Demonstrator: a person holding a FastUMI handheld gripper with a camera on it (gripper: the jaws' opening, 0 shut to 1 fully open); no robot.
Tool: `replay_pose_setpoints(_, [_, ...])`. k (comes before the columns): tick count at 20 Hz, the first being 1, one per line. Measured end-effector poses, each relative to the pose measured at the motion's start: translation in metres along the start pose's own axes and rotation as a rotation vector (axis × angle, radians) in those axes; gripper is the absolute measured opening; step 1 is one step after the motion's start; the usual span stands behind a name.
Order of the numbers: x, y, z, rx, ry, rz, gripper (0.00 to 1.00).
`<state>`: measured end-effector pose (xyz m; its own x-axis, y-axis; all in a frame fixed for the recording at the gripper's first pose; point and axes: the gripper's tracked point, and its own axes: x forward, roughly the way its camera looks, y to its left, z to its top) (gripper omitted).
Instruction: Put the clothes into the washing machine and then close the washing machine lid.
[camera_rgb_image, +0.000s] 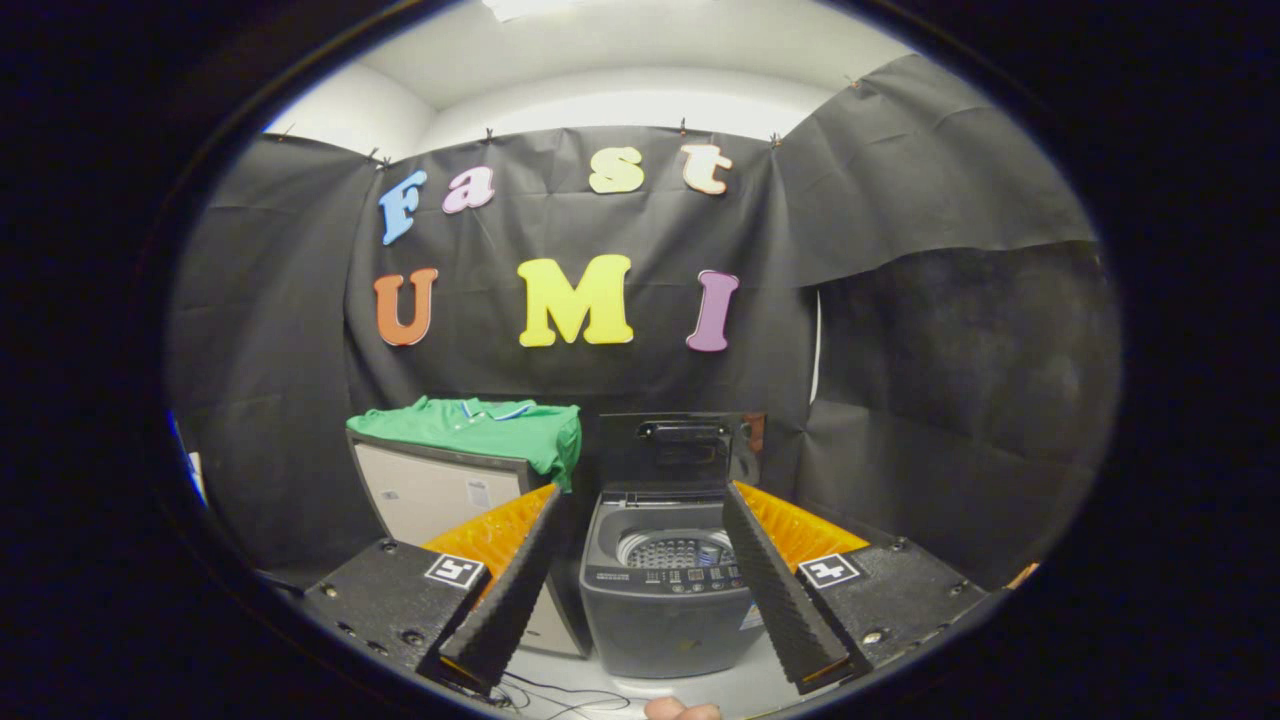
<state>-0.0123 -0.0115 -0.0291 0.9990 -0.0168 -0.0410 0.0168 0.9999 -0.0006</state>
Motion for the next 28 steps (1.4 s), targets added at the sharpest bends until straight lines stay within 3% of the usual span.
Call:
replay_pose_setpoints(7, [0.000,0.004,-0.015,0.016,0.083,-0.056,0.99])
replay_pose_setpoints(16, [0.021,0.071,0.005,0.011,0.068,-0.052,0.99])
replay_pose_setpoints(28, [0.093,0.208,0.021,-0.033,0.152,0.096,0.99])
